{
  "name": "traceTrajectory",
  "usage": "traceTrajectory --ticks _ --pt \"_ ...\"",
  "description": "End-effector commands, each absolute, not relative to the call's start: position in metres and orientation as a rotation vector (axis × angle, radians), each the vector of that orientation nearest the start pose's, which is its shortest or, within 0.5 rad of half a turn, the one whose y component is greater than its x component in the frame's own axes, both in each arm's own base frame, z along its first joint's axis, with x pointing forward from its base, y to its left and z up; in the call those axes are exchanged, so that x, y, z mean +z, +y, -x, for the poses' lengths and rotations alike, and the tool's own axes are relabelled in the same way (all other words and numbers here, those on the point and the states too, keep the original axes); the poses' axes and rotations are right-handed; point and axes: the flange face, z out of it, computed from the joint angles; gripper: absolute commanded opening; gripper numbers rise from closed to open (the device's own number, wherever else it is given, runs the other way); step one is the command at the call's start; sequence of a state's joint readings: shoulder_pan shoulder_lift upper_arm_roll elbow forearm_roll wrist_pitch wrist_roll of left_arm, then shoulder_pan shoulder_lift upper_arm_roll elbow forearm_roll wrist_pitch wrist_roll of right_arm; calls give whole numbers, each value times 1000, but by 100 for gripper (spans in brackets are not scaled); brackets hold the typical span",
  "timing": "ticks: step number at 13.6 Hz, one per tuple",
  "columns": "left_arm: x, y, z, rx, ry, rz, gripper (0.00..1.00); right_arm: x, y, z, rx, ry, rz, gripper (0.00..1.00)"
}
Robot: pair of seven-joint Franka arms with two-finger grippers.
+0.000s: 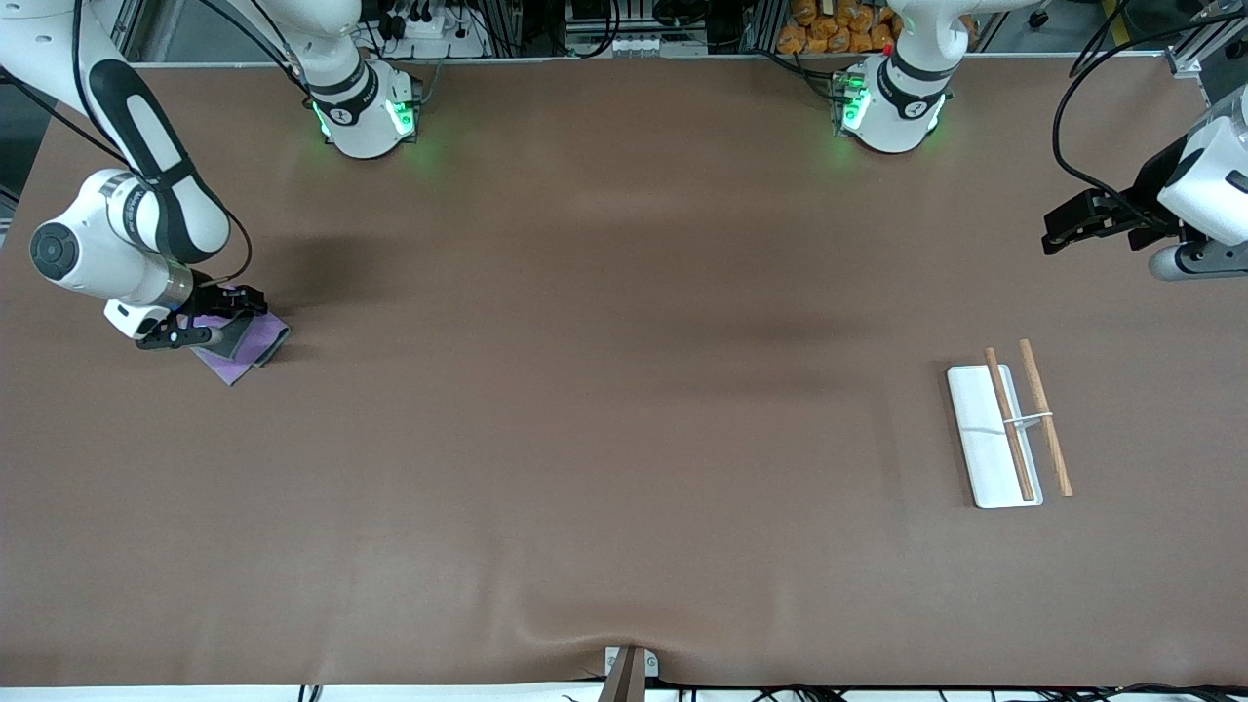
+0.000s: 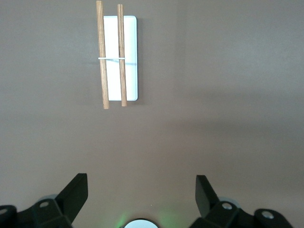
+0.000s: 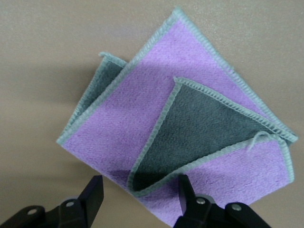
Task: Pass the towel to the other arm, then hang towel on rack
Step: 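Close the right gripper on the purple towel corner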
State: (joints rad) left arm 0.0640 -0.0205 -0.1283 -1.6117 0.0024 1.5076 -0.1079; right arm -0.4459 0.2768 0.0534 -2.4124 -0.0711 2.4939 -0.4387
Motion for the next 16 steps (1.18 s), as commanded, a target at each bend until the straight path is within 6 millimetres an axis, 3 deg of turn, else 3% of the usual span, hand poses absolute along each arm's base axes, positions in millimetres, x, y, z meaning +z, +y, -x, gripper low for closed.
traceTrajectory --ticks 1,8,12,16 --pt "612 -34 -539 106 -75 3109 100 177 -193 -427 275 -217 3068 60" --pt "613 -37 -539 93 -70 3117 100 176 -191 -427 281 -219 3065 3" --pt "617 -36 -533 92 -63 3119 100 182 -193 -425 335 -188 3046 0" --pt "622 -30 -532 82 -61 3120 100 210 -189 -431 389 -160 3022 0"
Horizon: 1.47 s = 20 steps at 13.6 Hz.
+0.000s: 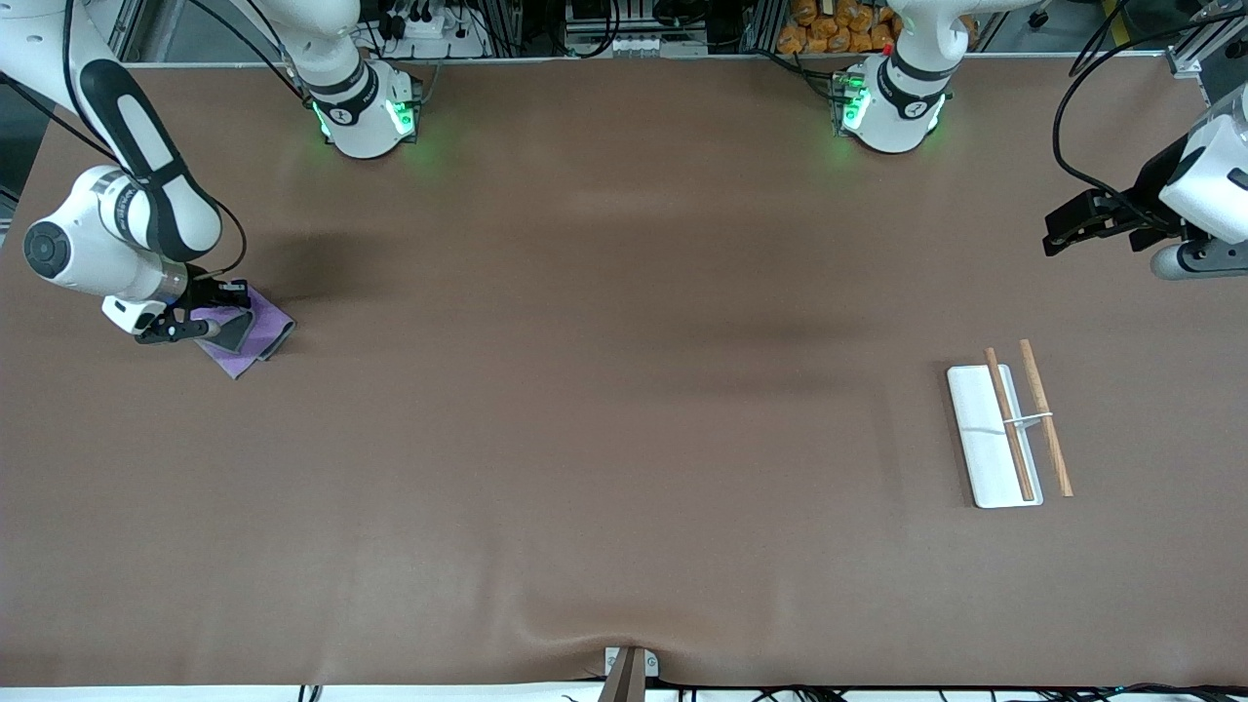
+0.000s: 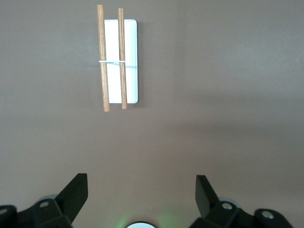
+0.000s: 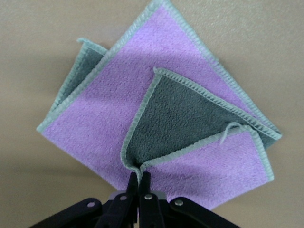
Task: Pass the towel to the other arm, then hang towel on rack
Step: 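Close the right gripper on the purple towel corner, then lift the towel with the right gripper while the left gripper approaches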
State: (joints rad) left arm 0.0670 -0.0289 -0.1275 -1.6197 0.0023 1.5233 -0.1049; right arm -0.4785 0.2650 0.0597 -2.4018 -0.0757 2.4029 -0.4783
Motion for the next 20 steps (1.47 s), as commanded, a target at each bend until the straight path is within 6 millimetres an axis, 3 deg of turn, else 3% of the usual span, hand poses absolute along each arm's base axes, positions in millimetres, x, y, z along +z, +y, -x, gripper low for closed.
traceTrajectory --ticks 1,6,13,16,20 --pt "621 -30 -532 85 -58 3120 100 219 -189 -434 410 -135 2999 0" --pt "620 -36 -531 87 -44 3118 100 274 -164 -454 505 -97 2934 0" --pt "619 -35 -532 89 -46 3118 100 366 -65 -481 677 128 2845 0" --pt "620 -35 -531 87 -46 3118 100 402 -8 -493 742 252 2816 0" --pt "619 -41 -534 84 -34 3117 100 427 107 -492 815 517 2765 0"
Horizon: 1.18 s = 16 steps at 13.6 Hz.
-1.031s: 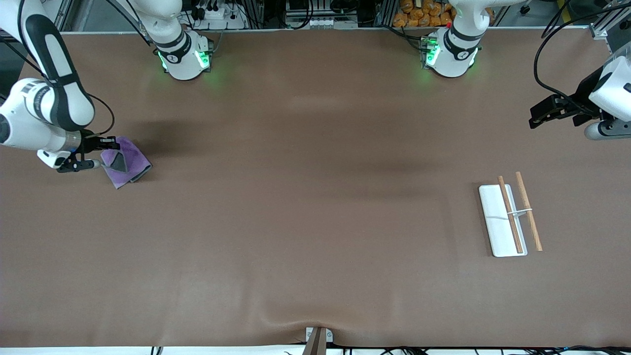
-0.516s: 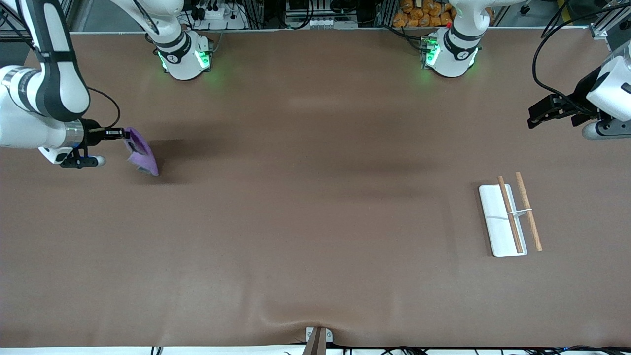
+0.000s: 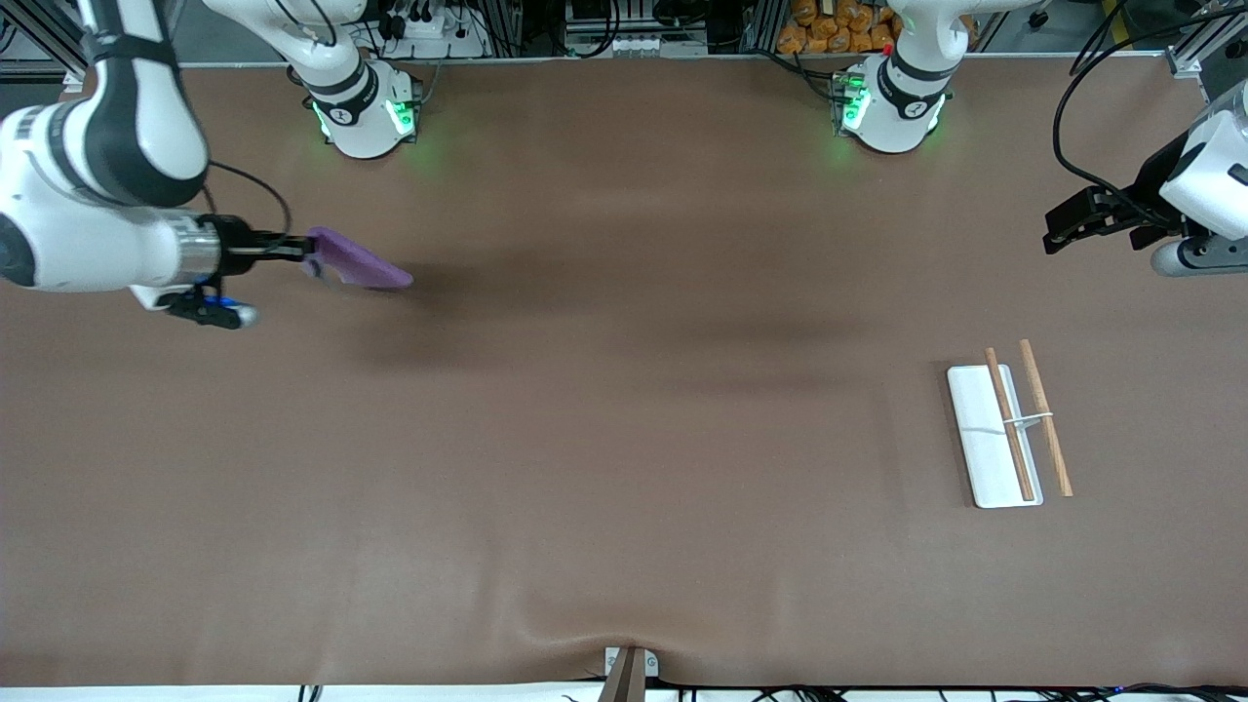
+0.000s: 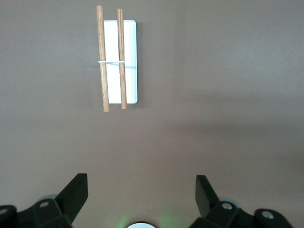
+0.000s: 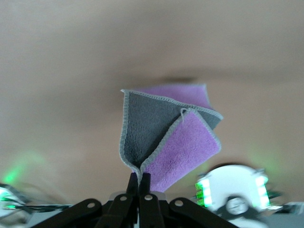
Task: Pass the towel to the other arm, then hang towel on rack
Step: 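Lift the towel with the right gripper while the left gripper approaches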
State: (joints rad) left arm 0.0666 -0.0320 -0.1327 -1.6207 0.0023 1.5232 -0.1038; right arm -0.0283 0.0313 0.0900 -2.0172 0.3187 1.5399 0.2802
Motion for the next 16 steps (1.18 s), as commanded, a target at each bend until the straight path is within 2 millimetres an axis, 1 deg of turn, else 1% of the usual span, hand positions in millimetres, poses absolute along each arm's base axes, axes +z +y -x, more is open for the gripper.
traceTrajectory --ticks 1,2,3,4,5,6,7,8,10,11,14,15,16 --pt "619 -59 -536 67 -6 3111 100 432 138 -492 822 597 2744 0" --pt "621 -81 -540 40 35 3113 100 435 173 -489 808 668 2709 0" --pt "617 -92 -545 38 12 3119 100 435 200 -487 792 738 2684 0" --pt "614 -96 -552 35 -45 3129 100 435 232 -482 774 796 2662 0" --pt "610 -103 -559 39 -81 3136 100 435 255 -482 752 887 2608 0" --pt "607 -117 -563 37 -90 3142 100 442 275 -485 733 981 2525 0" --pt "603 -123 -570 32 -122 3148 100 444 296 -486 734 1027 2484 0" --pt "597 -127 -576 25 -161 3154 100 445 309 -492 742 1069 2451 0" --pt "597 -134 -586 -71 -259 3173 100 455 323 -497 788 1129 2355 0" --pt "590 -138 -592 -83 -329 3185 100 459 325 -499 822 1150 2278 0" --pt "569 -154 -603 23 -515 3290 100 466 328 -502 870 1185 2152 0" --pt "563 -158 -607 59 -615 3318 100 472 330 -507 862 1211 2084 0" --pt "555 -164 -609 104 -676 3331 100 477 333 -511 860 1257 2002 0"
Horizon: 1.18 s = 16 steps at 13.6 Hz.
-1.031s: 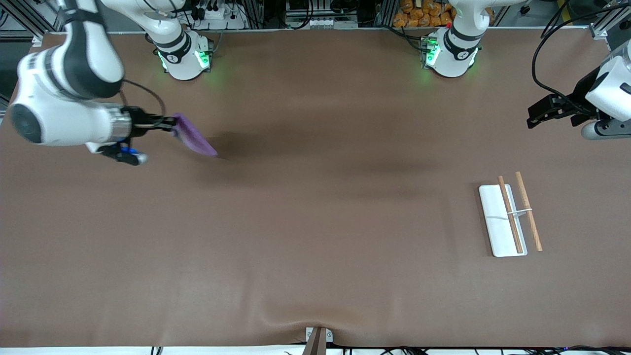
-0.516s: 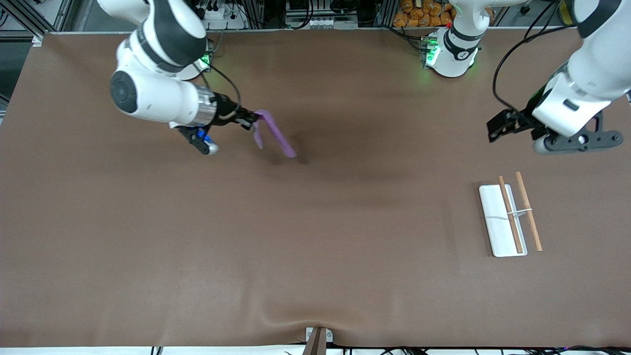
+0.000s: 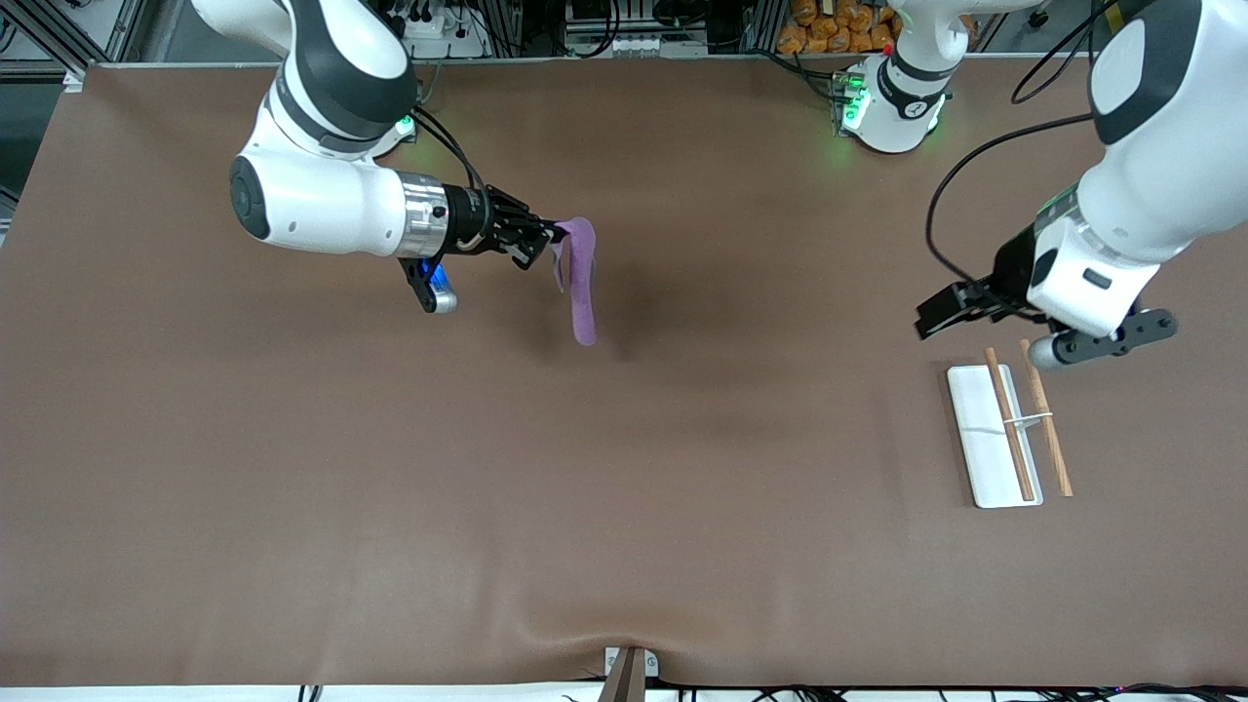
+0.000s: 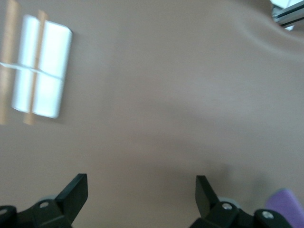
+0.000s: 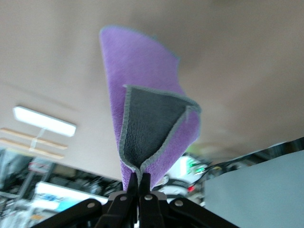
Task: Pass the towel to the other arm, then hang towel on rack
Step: 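Lift the towel with the right gripper while the left gripper approaches, then carry the towel toward the left gripper while the left gripper reaches it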
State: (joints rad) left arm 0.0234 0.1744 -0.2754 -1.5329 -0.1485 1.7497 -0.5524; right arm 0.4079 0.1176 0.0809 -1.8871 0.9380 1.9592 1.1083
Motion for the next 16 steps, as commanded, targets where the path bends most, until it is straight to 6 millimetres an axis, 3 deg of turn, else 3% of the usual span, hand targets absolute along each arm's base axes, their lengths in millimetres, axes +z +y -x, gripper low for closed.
traceTrajectory --ticks 1,4,7,10,13,16 --pt "549 -176 -609 147 -688 3344 100 486 348 -507 859 1273 1964 0" --pt "549 -218 -600 198 -797 3365 100 501 383 -503 802 1366 1851 0" --pt "555 -256 -597 263 -1000 3348 100 501 419 -505 714 1441 1747 0" --pt "554 -266 -593 315 -1051 3343 100 506 457 -518 721 1503 1648 0" --pt "556 -274 -591 489 -1250 3329 89 510 460 -523 738 1531 1617 0" --pt "554 -284 -585 526 -1261 3305 81 512 471 -513 748 1513 1635 0"
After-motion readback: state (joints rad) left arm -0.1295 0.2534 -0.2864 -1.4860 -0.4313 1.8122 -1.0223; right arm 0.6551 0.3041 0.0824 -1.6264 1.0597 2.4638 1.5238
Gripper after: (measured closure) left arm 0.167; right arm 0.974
